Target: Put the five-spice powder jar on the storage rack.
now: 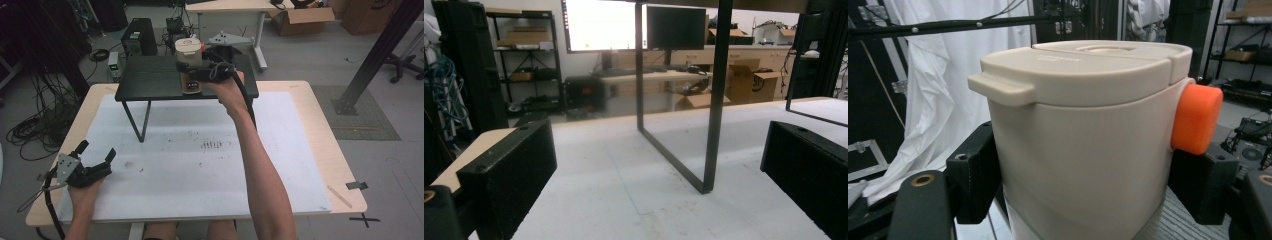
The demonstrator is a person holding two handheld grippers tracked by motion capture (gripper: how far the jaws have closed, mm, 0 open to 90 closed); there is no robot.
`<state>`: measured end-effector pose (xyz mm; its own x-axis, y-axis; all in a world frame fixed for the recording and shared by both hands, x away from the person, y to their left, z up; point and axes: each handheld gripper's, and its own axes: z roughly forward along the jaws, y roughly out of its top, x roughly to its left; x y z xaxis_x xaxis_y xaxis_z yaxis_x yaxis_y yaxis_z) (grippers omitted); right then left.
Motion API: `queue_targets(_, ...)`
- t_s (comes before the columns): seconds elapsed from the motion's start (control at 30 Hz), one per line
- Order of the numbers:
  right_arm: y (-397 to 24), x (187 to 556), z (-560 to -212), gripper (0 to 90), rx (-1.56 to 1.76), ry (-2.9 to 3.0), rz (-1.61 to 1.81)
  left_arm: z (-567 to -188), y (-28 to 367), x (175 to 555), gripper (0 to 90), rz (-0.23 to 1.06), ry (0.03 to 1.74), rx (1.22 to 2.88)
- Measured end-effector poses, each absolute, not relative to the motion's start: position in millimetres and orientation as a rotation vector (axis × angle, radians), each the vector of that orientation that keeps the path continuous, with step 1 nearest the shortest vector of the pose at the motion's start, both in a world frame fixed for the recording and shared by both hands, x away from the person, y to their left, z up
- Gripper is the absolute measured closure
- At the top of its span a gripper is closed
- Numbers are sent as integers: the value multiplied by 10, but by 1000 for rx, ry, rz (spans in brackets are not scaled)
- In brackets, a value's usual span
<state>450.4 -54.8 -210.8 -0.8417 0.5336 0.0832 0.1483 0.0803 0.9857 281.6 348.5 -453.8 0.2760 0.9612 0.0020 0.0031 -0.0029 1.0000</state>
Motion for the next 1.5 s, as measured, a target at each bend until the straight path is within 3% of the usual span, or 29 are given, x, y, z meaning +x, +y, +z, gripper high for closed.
queue_targets(0.73,-427,4744,-2232,241,738,2043,1792,-4538,3483,2816,19,1001,1002,1334)
queue_targets(1.5,-416,4754,-2293,236,706,2006,1778,-4537,3481,2817,19,1000,1002,1335)
